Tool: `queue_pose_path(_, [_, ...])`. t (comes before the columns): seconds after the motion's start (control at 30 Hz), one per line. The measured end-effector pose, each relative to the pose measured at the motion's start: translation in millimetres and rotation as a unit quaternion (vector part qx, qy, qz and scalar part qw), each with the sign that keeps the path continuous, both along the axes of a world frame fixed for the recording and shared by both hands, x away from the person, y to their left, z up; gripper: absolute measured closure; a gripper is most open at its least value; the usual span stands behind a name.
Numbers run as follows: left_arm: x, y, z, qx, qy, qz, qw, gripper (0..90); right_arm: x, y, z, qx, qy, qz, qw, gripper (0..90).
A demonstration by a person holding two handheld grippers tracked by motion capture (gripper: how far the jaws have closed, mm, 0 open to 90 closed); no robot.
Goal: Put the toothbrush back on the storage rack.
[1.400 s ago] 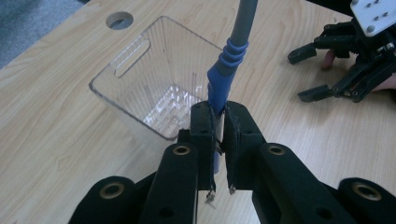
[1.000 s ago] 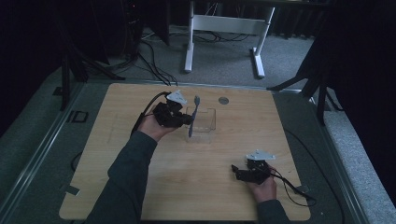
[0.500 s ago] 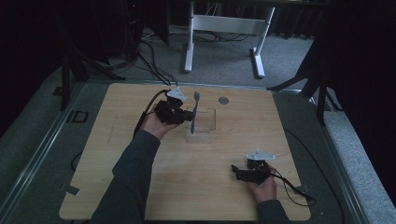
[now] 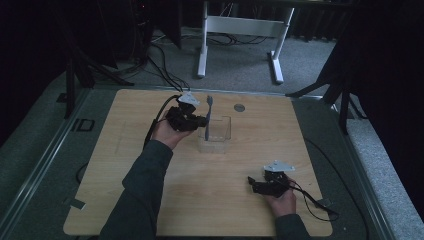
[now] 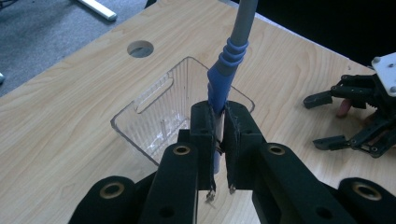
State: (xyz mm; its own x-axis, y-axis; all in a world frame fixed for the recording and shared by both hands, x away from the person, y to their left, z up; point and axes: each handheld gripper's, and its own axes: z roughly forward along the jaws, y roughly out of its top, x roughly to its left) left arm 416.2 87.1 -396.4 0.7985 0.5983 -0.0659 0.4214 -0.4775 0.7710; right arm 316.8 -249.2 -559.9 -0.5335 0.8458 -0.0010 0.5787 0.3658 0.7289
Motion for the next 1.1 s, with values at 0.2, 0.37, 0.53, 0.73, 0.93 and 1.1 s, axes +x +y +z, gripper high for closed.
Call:
queue_pose_path(0.2, [2.5,-0.7,-1.6,-0.004,-0.004,0.012,0.9999,82.6,0.0,0.0,0.0,0.000,0.000,0.000,1.0000,21.3])
queue_pose_path(0.37, [4.9,-1.5,-4.1,-0.003,-0.008,0.021,0.9997,82.7,-0.1,0.0,0.0,0.000,0.000,0.000,1.0000,21.3])
queue_pose_path(0.53, [6.3,-2.7,-6.1,0.001,-0.015,0.028,0.9995,82.7,0.0,0.0,0.0,0.000,0.000,0.000,1.0000,21.3])
queue_pose_path(0.73, [10.0,-5.4,-10.9,0.016,-0.014,0.031,0.9993,82.6,0.0,0.0,0.0,-0.001,0.000,0.000,1.0000,21.3])
queue_pose_path(0.93, [12.5,-11.2,-16.4,0.034,-0.017,0.028,0.9989,82.6,0.0,-0.1,0.0,-0.001,0.000,0.001,1.0000,21.2])
queue_pose_path(1.1, [14.7,-15.0,-20.9,0.047,-0.010,0.024,0.9986,82.6,0.0,-0.1,0.0,-0.001,0.000,0.000,1.0000,21.2])
